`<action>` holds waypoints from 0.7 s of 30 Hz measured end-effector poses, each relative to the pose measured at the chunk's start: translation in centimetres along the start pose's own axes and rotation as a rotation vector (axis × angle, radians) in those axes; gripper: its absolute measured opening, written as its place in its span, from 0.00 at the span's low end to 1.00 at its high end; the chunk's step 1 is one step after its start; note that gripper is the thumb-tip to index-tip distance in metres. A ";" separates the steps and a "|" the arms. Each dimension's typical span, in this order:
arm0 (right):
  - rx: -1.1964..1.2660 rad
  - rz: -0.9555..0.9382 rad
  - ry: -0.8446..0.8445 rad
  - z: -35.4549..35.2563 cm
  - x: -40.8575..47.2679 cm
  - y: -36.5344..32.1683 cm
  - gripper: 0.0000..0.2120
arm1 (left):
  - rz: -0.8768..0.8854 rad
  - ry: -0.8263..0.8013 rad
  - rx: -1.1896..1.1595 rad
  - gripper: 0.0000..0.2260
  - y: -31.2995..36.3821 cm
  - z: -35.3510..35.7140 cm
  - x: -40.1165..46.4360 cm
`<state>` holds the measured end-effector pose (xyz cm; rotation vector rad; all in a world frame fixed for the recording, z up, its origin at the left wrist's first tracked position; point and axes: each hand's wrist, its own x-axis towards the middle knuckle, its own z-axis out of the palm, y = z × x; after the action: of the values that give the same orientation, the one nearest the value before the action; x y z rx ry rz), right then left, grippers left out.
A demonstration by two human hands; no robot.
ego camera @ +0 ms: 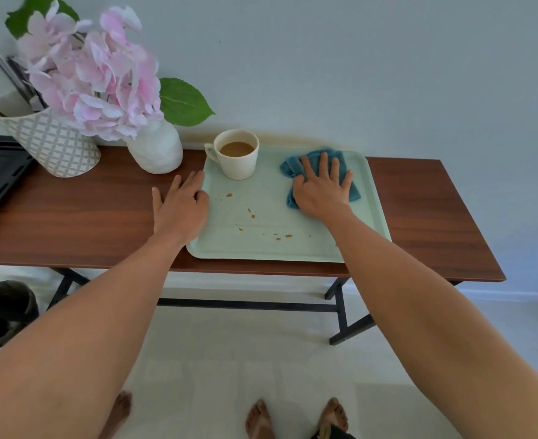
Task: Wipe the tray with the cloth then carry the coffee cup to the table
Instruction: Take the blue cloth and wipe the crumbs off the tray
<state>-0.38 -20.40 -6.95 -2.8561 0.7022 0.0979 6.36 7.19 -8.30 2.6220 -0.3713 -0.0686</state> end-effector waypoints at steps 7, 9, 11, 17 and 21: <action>0.022 0.047 0.007 0.4 -2.8 -1.1 0.31 | -0.003 0.024 -0.037 0.26 0.3 -0.1 -0.3; 0.003 -0.068 0.002 1.2 -4.4 -2.9 0.31 | 0.001 0.025 -0.043 0.25 0.2 -0.1 -0.2; -0.013 -0.209 -0.036 1.7 -5.8 -4.7 0.31 | 0.003 0.034 -0.040 0.25 0.1 0.0 -0.1; -0.038 -0.748 -0.219 0.9 -7.4 -3.4 0.27 | 0.010 0.041 -0.037 0.24 -0.1 -0.2 -0.2; -0.033 -0.695 -0.241 -0.4 -5.9 -1.0 0.26 | 0.013 -0.054 -0.020 0.24 -0.3 -0.6 0.4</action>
<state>-5.15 -16.99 -5.69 -2.8678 -0.3472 0.3365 6.89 7.64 -7.88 2.6017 -0.4049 -0.1388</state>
